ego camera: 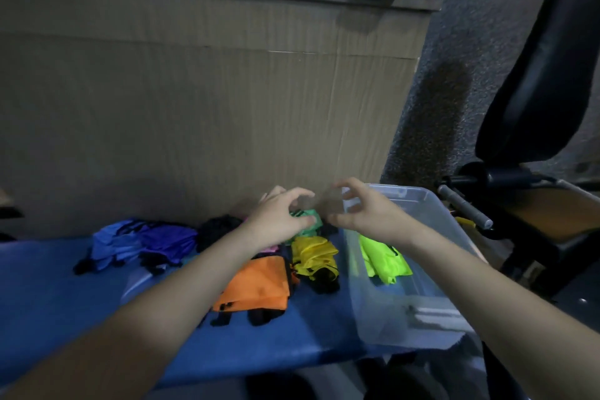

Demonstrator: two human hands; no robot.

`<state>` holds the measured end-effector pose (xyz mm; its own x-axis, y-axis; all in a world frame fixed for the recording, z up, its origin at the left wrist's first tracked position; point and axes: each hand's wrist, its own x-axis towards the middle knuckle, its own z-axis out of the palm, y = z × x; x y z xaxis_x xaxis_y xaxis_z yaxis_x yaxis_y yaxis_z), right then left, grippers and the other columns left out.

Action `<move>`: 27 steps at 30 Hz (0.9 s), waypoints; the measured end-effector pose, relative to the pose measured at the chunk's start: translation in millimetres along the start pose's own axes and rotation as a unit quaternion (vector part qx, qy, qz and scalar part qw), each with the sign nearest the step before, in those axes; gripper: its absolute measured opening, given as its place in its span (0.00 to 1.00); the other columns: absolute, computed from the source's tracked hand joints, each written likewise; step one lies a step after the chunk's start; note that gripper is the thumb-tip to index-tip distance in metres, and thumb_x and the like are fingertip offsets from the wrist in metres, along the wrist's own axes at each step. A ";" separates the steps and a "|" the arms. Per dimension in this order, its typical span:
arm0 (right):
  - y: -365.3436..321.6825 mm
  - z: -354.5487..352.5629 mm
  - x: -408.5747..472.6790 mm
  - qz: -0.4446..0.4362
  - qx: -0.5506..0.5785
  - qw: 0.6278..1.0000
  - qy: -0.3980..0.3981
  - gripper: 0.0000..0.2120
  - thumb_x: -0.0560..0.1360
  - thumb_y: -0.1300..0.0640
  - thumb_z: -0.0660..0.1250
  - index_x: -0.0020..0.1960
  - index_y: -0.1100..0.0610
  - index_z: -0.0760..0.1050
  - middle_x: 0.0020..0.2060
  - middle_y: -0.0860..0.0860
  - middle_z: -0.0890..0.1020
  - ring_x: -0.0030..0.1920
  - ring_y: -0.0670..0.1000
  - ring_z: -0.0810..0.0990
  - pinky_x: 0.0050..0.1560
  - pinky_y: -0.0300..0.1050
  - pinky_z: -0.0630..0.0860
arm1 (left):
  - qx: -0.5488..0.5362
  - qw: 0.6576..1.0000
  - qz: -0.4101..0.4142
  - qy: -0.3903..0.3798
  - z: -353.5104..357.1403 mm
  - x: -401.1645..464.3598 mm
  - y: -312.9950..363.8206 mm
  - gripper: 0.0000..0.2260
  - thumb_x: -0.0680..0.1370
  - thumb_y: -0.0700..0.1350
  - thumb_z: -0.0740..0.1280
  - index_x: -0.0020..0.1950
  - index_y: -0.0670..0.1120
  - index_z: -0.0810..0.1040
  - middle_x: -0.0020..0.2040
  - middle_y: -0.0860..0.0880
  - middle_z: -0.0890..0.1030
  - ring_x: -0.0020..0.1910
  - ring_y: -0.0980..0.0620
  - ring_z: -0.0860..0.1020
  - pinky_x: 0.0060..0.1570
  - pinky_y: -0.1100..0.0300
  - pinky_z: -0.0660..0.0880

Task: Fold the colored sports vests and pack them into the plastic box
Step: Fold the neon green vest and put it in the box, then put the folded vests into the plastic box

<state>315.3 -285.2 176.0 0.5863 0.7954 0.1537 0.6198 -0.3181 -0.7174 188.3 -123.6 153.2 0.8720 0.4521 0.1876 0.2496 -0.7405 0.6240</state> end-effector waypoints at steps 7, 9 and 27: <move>-47.3 94.5 4.6 -0.048 0.007 0.998 -0.035 0.24 0.70 0.59 0.77 0.63 0.49 0.74 0.48 0.44 0.80 0.45 0.47 0.82 0.52 0.44 0.78 | -0.009 0.997 -0.069 0.036 -45.9 -68.2 -98.6 0.18 0.75 0.53 0.73 0.65 0.60 0.77 0.53 0.50 0.73 0.52 0.51 0.74 0.61 0.59 0.69; -46.5 122.6 -1.4 -0.052 0.012 0.997 -0.055 0.24 0.69 0.58 0.77 0.62 0.50 0.75 0.46 0.43 0.80 0.41 0.39 0.80 0.49 0.38 0.76 | -0.018 0.994 -0.098 0.032 -43.7 -82.6 -125.4 0.18 0.75 0.53 0.73 0.64 0.61 0.77 0.54 0.50 0.73 0.51 0.52 0.74 0.60 0.59 0.70; -75.7 302.0 18.0 -0.089 0.030 0.988 -0.126 0.20 0.70 0.60 0.75 0.58 0.46 0.76 0.48 0.52 0.77 0.39 0.45 0.76 0.47 0.38 0.72 | -0.109 0.962 -0.186 0.170 -62.1 -164.1 -278.9 0.14 0.76 0.42 0.72 0.52 0.62 0.79 0.52 0.49 0.75 0.41 0.60 0.74 0.44 0.75 0.69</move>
<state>121.4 -91.0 27.9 0.3180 0.9414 0.1122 0.6644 -0.1369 -0.7347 -50.6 39.5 -4.6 0.5418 0.8297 0.1344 0.3918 -0.3908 0.8329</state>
